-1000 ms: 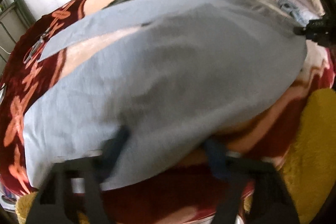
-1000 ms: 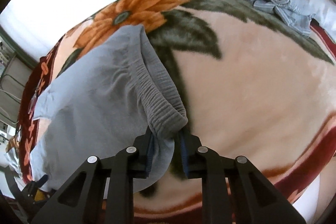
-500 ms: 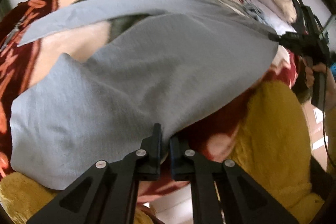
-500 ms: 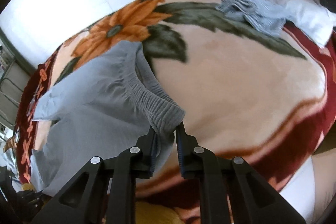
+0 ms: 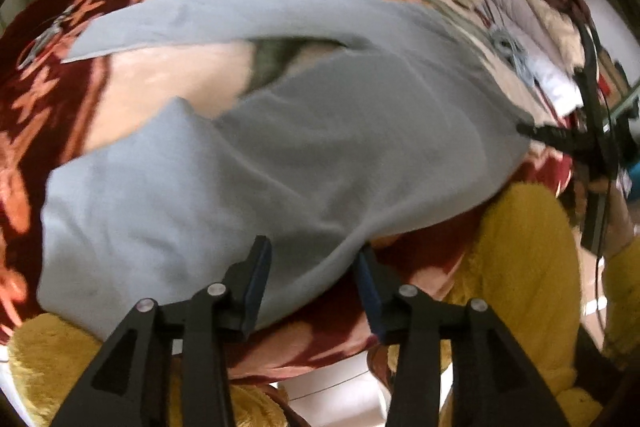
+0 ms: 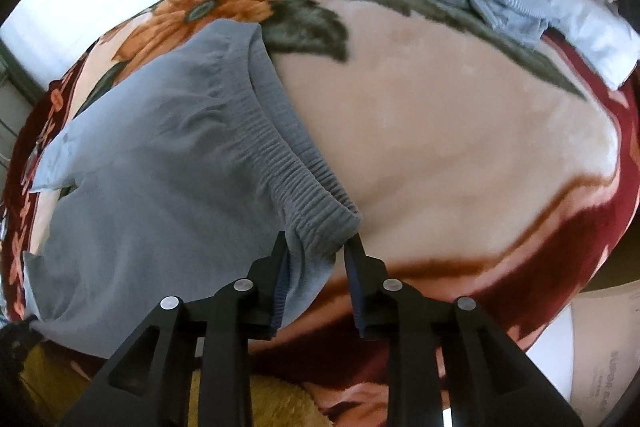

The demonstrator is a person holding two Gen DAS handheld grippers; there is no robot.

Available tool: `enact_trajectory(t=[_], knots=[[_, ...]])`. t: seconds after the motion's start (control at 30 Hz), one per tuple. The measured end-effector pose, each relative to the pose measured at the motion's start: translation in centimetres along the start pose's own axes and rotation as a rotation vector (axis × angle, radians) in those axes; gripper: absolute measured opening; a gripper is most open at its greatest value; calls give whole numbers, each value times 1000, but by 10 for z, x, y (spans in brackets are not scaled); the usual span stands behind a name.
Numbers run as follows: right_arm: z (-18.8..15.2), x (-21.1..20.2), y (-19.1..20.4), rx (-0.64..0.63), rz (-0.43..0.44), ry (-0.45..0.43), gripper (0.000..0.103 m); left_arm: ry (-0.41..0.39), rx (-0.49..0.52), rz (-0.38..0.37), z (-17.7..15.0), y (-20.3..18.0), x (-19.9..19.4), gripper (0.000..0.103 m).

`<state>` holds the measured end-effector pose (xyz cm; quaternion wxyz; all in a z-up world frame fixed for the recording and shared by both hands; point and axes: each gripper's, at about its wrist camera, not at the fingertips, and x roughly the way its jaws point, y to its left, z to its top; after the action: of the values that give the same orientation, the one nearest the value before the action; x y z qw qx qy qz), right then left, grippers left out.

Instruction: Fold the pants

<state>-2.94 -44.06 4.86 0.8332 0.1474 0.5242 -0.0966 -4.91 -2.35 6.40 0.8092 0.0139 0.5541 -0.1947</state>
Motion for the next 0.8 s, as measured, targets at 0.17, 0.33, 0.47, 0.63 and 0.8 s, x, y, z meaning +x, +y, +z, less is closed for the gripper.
enact_trajectory(t=[0.17, 0.33, 0.47, 0.63, 0.8], knots=[[3, -27, 12, -46, -22, -49, 31, -65, -43, 80, 13, 26, -25, 59], [6, -50, 32, -101, -17, -87, 31, -95, -124, 114, 29, 49, -41, 61], [11, -58, 63, -182, -1, -102, 33, -111, -172, 150, 42, 70, -49, 61], [16, -49, 106, -262, 48, -85, 33, -115, -200, 205, 64, 95, -50, 63], [17, -32, 154, -352, 88, -62, 33, -108, -227, 220, 82, 118, -42, 63]])
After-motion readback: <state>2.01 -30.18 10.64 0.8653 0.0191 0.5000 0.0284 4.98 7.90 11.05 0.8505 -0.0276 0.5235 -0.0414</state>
